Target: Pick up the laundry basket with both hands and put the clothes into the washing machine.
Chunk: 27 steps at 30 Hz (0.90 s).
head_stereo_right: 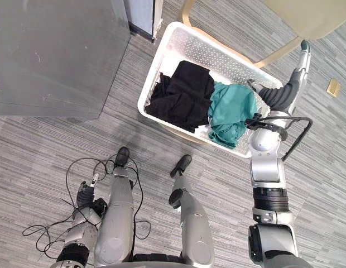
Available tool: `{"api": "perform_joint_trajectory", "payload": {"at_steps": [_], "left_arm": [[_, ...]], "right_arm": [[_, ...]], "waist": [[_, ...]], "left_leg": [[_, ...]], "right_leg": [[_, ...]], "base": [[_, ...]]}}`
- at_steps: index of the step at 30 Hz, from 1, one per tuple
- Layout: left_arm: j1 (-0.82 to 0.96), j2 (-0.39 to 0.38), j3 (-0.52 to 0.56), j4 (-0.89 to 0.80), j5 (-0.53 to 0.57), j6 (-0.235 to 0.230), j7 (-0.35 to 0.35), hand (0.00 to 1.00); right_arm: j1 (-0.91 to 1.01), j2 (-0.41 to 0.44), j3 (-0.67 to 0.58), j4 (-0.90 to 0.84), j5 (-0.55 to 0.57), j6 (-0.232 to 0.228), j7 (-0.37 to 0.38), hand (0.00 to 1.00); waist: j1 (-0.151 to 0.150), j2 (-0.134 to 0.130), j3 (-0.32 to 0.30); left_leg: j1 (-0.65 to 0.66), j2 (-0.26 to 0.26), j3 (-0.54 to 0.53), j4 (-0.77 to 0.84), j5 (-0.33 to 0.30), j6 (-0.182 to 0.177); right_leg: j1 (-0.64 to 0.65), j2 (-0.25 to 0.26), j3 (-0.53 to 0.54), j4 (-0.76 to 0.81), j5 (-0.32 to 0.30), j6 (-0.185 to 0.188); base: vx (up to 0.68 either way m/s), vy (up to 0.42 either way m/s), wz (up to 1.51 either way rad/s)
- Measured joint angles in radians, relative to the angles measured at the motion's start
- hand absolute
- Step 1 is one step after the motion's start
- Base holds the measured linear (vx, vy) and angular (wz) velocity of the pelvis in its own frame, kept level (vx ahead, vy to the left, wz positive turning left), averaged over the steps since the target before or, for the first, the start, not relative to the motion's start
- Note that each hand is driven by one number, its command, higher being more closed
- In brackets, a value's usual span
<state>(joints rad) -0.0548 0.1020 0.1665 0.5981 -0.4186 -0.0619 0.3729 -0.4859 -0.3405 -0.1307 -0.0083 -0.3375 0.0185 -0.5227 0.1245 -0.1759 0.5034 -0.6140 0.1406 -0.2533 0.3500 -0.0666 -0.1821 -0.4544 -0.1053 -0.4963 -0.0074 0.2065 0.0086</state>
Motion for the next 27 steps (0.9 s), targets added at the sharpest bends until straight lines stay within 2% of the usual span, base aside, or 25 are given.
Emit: {"api": "perform_joint_trajectory", "payload": {"at_steps": [7, 8, 11, 16, 21, 27], "left_arm": [[0.000, 0.010, -0.009, 0.000, 0.004, 0.008, -0.001, 0.00], [0.000, 0.015, -0.010, 0.000, 0.014, 0.008, -0.001, 0.00], [0.000, 0.027, -0.017, 0.001, 0.037, 0.009, -0.001, 0.00], [0.000, 0.044, -0.044, 0.004, 0.040, 0.010, -0.001, 0.00], [0.000, 0.046, -0.046, 0.020, 0.040, 0.008, -0.002, 0.00], [0.000, 0.052, -0.047, 0.023, 0.040, 0.006, -0.002, 0.00]], "right_arm": [[0.042, 0.002, 0.222, -0.076, -0.118, -0.045, 0.036, 0.00], [0.044, 0.002, 0.264, -0.081, -0.149, -0.051, 0.046, 0.00], [0.056, -0.005, 0.356, -0.095, -0.237, -0.058, 0.062, 0.00], [0.059, -0.044, 0.471, -0.093, -0.325, -0.058, 0.095, 0.00], [0.045, -0.064, 0.558, -0.063, -0.356, -0.059, 0.124, 0.00], [-0.027, -0.071, 0.625, 0.062, -0.382, -0.052, 0.156, 0.00]], "waist": [[-0.001, -0.004, 0.001], [-0.001, -0.011, 0.004], [0.000, -0.020, -0.002], [0.000, -0.020, -0.002], [0.000, -0.020, -0.002], [0.005, -0.020, -0.002]], "left_leg": [[0.004, 0.000, -0.001, -0.002, 0.000, 0.000], [0.010, 0.000, -0.001, -0.003, 0.000, 0.000], [0.007, -0.002, -0.008, -0.005, 0.000, 0.000], [0.007, -0.003, -0.020, -0.015, 0.003, -0.003], [0.007, -0.002, -0.029, -0.027, 0.007, -0.003], [0.001, 0.000, -0.046, -0.039, 0.022, -0.008]], "right_leg": [[0.007, 0.000, 0.004, -0.001, 0.000, 0.000], [0.012, 0.000, 0.005, -0.005, 0.000, 0.000], [0.018, 0.003, 0.001, -0.015, 0.003, 0.004], [0.028, 0.007, -0.009, -0.027, 0.003, 0.005], [0.028, 0.010, -0.005, -0.032, 0.003, 0.005], [0.029, 0.016, 0.007, -0.043, 0.003, 0.005]], "base": [[-0.02, 0.044, 0.01], [-0.03, 0.054, 0.04], [-0.03, 0.050, 0.05], [-0.02, 0.043, 0.08], [0.00, 0.043, 0.06], [-0.01, 0.030, 0.07]]}}
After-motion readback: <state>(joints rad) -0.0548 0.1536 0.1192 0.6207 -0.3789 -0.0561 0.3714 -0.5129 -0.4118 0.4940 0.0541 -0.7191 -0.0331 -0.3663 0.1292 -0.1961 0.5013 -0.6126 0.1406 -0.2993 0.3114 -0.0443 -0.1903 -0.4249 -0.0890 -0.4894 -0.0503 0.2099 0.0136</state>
